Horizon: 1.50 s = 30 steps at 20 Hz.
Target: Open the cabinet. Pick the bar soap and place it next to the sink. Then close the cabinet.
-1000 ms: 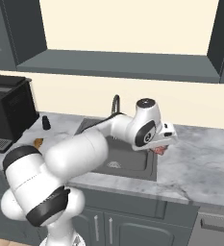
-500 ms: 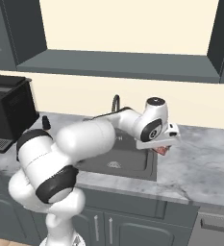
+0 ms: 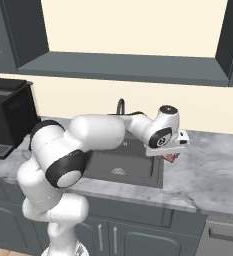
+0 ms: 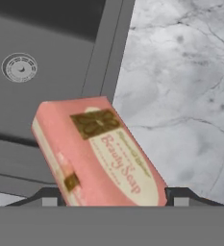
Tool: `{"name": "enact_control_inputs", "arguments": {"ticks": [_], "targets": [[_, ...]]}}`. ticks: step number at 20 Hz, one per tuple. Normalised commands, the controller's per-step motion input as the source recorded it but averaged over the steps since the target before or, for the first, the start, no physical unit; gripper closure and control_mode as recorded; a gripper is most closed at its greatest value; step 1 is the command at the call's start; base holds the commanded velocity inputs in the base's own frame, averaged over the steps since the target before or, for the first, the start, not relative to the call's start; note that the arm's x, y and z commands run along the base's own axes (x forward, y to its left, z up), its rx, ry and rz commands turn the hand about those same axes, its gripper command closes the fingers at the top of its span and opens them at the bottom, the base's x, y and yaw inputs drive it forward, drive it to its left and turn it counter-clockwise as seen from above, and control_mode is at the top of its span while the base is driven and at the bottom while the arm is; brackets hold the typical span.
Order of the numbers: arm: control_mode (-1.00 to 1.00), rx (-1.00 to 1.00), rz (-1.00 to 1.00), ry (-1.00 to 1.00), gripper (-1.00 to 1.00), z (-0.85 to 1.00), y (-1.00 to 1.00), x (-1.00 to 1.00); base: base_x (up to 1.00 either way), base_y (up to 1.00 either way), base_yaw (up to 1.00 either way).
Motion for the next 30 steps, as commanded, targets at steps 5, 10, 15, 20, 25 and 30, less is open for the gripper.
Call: {"name": "enact_control_inputs", "arguments": {"ticks": [5,10,15,20,25,30], "targets": [[-1.00,0.00,0.00,0.00,1.00,-0.35,-0.38,0.15,0.00,0.00,0.00],[-1.00,0.00,0.00,0.04,1.00,-0.34,-0.24,0.17,0.00,0.00,0.00],[-1.00,0.00,0.02,0.01,1.00,-0.17,-0.09,0.04,0.00,0.00,0.00],[-1.00,0.02,0.08,0.00,1.00,-0.01,0.00,0.00,0.00,0.00,0.00],[-1.00,0.00,0.07,0.00,1.00,-0.16,0.03,0.02,0.00,0.00,0.00],[-1.00,0.00,0.02,-0.02,1.00,-0.10,0.19,0.15,0.00,0.00,0.00]]}}
